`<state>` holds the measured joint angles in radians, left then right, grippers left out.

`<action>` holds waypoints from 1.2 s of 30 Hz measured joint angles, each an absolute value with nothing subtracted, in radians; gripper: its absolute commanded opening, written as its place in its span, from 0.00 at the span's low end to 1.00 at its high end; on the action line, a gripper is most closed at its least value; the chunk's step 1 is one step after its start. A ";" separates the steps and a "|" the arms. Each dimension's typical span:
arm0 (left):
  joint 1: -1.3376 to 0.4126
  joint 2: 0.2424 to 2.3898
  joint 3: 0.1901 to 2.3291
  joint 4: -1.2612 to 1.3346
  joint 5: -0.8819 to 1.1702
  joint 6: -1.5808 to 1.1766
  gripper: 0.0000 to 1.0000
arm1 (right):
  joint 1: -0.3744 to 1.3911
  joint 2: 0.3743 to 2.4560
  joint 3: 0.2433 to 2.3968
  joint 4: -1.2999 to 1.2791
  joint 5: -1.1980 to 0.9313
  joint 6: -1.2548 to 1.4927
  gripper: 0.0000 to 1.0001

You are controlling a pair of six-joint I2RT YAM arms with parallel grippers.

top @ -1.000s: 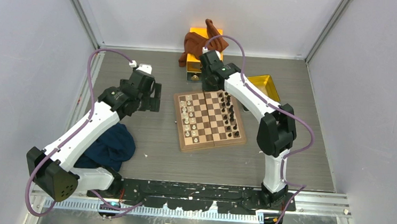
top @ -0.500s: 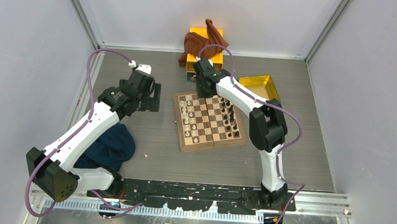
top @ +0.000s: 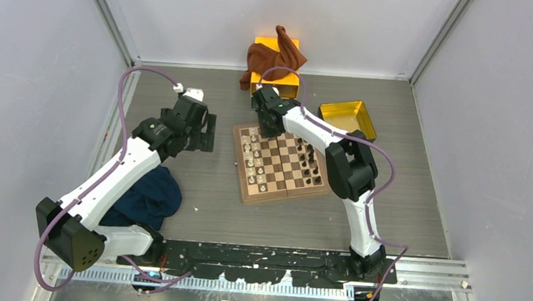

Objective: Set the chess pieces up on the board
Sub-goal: Place the chess piece on the chessboard.

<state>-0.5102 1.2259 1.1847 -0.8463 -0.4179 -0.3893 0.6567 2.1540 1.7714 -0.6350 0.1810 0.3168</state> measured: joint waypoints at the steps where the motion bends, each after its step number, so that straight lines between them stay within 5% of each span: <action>1: -0.510 1.226 1.184 -0.846 -0.418 -0.389 0.99 | 0.659 2.157 1.771 -0.635 0.181 0.316 0.11; 12: -0.510 1.226 1.176 -0.845 -0.418 -0.389 0.99 | 0.684 2.167 1.770 -0.631 0.181 0.315 0.12; 23: -0.510 1.226 1.167 -0.844 -0.414 -0.390 0.99 | 0.690 2.167 1.754 -0.620 0.183 0.308 0.33; 36: -0.510 1.226 1.166 -0.842 -0.414 -0.389 1.00 | 0.690 2.166 1.748 -0.623 0.187 0.290 0.39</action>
<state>-0.5102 1.2259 1.1664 -0.8425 -0.4141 -0.3893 0.6899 2.1662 1.7477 -0.6228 0.1871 0.2901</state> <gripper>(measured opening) 0.994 0.377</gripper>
